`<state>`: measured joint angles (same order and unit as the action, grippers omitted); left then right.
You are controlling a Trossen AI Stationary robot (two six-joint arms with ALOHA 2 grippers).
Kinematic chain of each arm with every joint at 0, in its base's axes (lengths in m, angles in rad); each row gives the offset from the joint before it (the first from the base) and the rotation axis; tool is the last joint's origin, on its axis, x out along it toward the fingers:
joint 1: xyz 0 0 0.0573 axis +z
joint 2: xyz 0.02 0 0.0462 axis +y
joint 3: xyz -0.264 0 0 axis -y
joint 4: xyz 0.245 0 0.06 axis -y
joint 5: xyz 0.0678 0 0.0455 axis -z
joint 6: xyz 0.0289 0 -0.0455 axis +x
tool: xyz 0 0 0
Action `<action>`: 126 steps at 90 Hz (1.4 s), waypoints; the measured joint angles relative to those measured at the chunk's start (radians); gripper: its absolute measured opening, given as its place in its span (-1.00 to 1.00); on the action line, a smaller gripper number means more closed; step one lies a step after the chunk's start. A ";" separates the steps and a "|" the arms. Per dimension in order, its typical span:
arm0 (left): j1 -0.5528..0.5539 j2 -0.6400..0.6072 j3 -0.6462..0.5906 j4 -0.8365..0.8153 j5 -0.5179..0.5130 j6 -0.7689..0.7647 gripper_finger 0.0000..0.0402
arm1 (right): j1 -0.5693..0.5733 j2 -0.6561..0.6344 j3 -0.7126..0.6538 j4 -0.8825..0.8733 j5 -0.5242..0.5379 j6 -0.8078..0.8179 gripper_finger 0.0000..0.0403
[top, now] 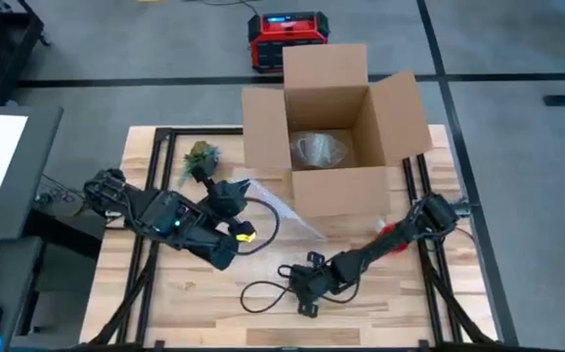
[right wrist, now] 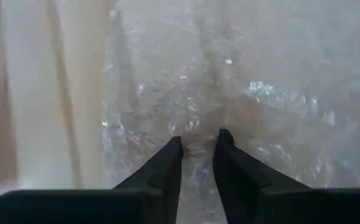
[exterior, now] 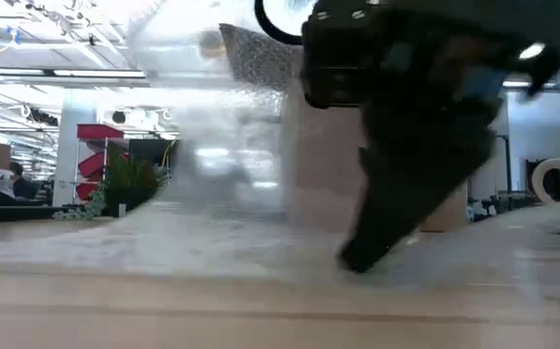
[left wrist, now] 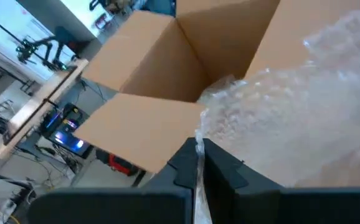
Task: Wrap mug
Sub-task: Prepare the transparent bubble wrap
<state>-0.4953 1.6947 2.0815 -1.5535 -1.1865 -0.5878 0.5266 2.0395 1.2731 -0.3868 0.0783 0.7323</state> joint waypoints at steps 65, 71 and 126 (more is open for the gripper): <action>0.003 -0.063 0.000 -0.017 0.003 -0.135 -1.00 | 0.240 -0.286 -0.008 -0.320 0.355 0.219 -0.65; 0.028 -0.078 -0.010 -0.019 0.003 -0.141 -1.00 | 0.224 -0.263 -0.007 -0.197 0.335 0.113 -0.65; 0.225 -0.335 -0.537 -0.018 0.180 -0.331 -1.00 | 0.084 -0.041 -0.002 -0.175 -0.070 -0.022 -0.65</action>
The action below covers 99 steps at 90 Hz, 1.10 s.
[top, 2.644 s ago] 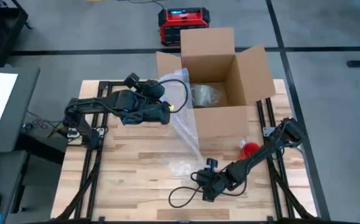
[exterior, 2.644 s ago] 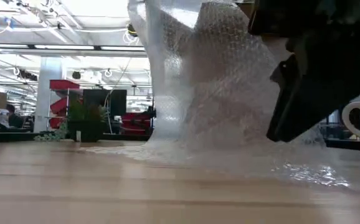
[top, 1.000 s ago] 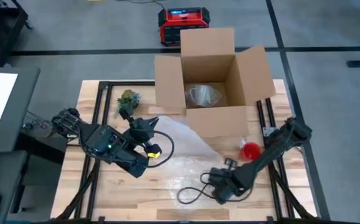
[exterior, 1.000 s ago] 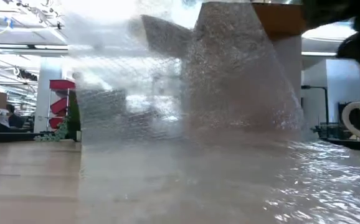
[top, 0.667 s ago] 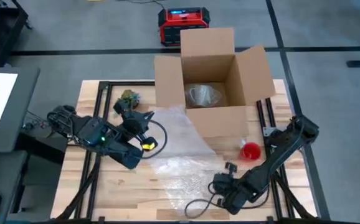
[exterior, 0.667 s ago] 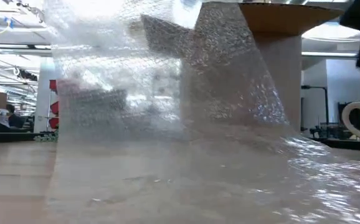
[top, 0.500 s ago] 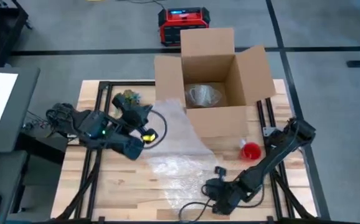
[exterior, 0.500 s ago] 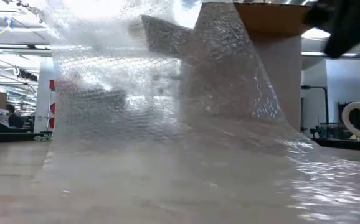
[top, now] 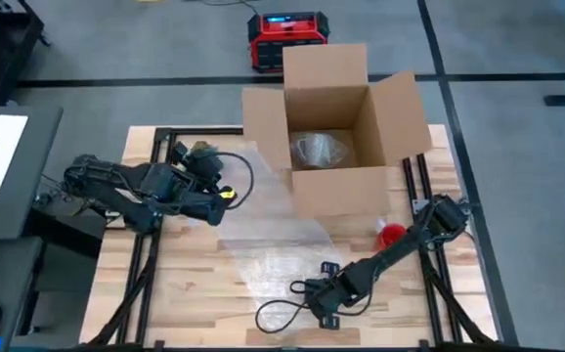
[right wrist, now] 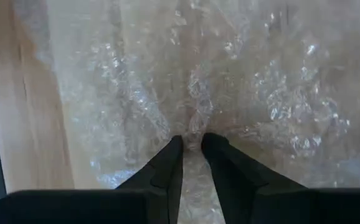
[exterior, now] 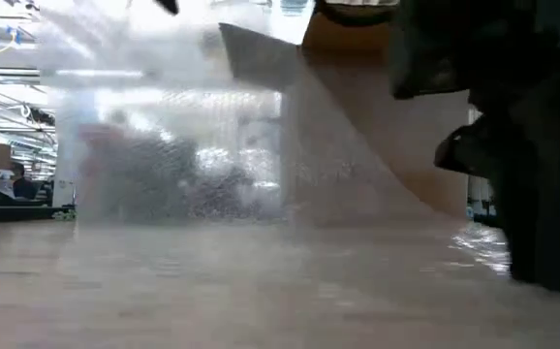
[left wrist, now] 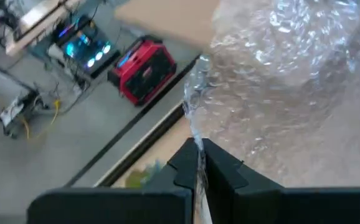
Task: Wrap mug
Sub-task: Prepare the transparent bubble wrap
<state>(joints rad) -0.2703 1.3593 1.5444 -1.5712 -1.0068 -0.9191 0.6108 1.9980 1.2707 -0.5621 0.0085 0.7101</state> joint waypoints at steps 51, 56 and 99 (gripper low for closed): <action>0.111 -0.083 -0.241 0.364 0.008 0.217 -0.31 | 0.031 -0.104 -0.005 0.025 0.107 0.068 -0.65; 0.129 -0.084 -0.217 0.424 0.011 0.288 -0.22 | 0.015 -0.083 -0.006 0.028 0.109 0.068 -0.65; -0.232 0.011 -0.236 0.483 0.360 0.078 -0.38 | 0.004 -0.019 -0.002 -0.075 0.097 0.193 -0.65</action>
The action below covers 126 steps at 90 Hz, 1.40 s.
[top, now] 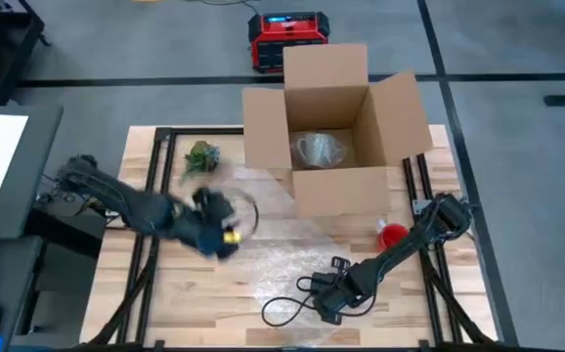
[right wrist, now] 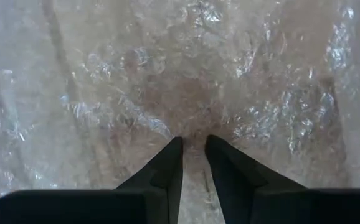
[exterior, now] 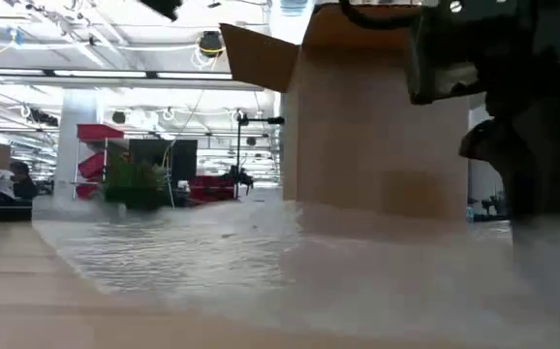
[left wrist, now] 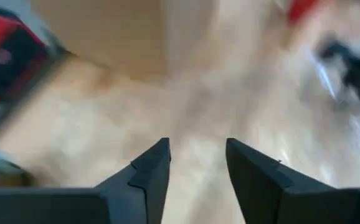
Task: Wrap mug
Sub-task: Prepare the transparent bubble wrap
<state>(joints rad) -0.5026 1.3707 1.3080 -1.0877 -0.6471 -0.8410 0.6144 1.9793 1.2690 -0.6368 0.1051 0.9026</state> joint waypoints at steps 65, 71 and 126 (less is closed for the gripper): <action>0.050 0.524 -0.181 -0.086 -0.229 -0.312 -0.65 | 0.000 0.007 -0.003 0.125 -0.014 0.067 -0.65; 0.100 0.492 -0.174 -0.120 -0.268 -0.263 -0.66 | -0.014 0.006 -0.002 0.078 0.029 0.139 -0.65; -0.150 0.294 -0.168 0.147 -0.135 -0.417 -0.67 | 0.029 -0.046 -0.004 -0.043 0.080 0.214 -0.65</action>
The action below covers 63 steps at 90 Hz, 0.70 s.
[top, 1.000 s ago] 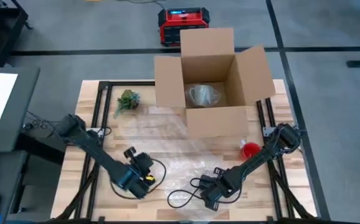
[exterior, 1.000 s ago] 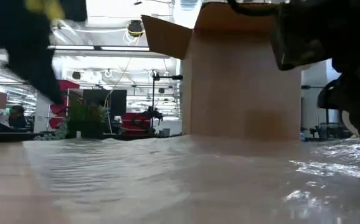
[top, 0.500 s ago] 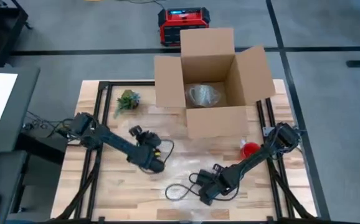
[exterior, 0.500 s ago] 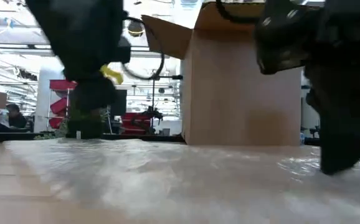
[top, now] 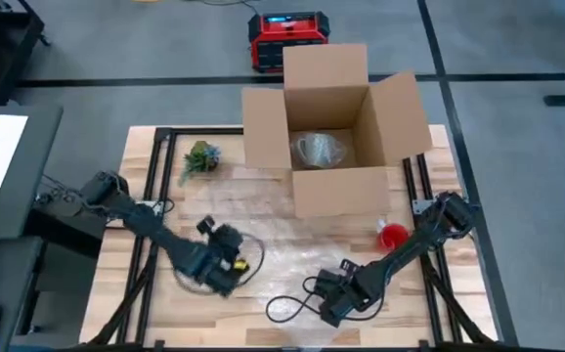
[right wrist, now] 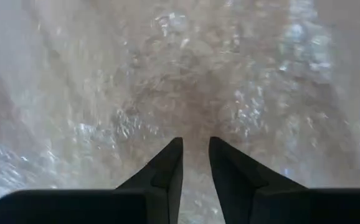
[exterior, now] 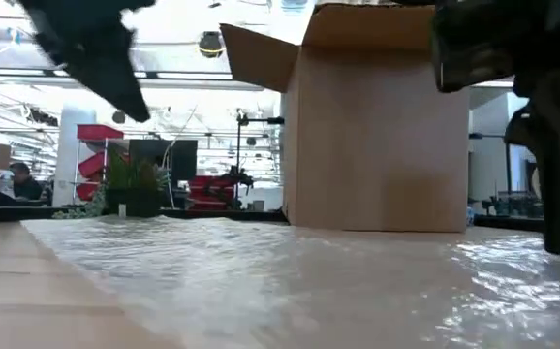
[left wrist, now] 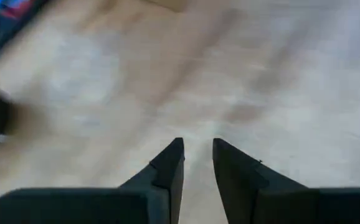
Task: Wrap mug
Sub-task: Prepare the transparent bubble wrap
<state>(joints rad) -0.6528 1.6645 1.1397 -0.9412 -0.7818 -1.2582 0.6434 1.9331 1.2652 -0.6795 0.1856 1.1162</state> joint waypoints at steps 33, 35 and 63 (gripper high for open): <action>-0.014 0.185 -0.118 0.152 -0.010 -0.131 -0.67 | -0.029 0.019 -0.015 0.104 -0.075 -0.074 -0.65; -0.003 0.189 -0.118 0.126 -0.011 -0.133 -0.67 | -0.032 0.019 -0.018 0.124 -0.075 -0.086 -0.65; 0.057 0.140 -0.058 -0.170 -0.050 -0.190 -0.67 | -0.031 -0.009 -0.013 0.230 -0.048 -0.238 -0.65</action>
<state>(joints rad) -0.5954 1.8046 1.0821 -1.1114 -0.8315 -1.4487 0.6121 1.9238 1.2519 -0.4494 0.1380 0.8782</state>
